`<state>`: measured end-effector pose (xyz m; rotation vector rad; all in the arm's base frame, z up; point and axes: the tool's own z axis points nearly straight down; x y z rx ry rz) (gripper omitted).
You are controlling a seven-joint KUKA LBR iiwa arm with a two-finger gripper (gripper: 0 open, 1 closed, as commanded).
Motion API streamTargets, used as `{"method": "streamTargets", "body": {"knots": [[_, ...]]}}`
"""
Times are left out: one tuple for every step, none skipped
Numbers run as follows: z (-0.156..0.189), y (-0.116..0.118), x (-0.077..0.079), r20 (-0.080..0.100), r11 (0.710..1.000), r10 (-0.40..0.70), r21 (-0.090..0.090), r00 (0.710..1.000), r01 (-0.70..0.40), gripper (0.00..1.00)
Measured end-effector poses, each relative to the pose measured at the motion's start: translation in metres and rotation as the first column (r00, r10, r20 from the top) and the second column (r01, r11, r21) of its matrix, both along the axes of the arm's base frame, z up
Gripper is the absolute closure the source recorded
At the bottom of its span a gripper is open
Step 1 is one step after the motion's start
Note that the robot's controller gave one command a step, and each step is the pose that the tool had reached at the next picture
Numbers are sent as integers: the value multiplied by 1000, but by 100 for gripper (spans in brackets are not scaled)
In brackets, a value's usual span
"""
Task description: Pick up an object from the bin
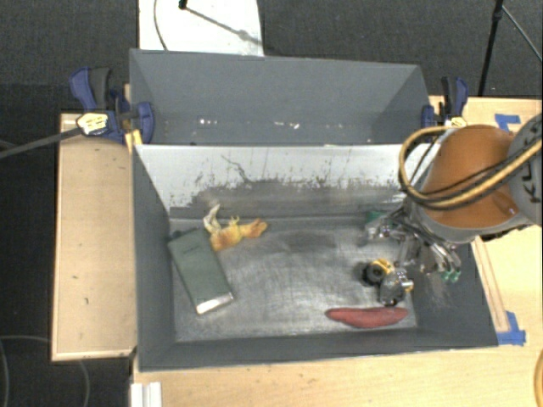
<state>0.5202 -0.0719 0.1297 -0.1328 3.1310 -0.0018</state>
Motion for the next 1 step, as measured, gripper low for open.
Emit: {"method": "streamTargets", "body": {"knots": [[15, -81, 12, -1, 999, 48, -4, 999, -48, 0]]}}
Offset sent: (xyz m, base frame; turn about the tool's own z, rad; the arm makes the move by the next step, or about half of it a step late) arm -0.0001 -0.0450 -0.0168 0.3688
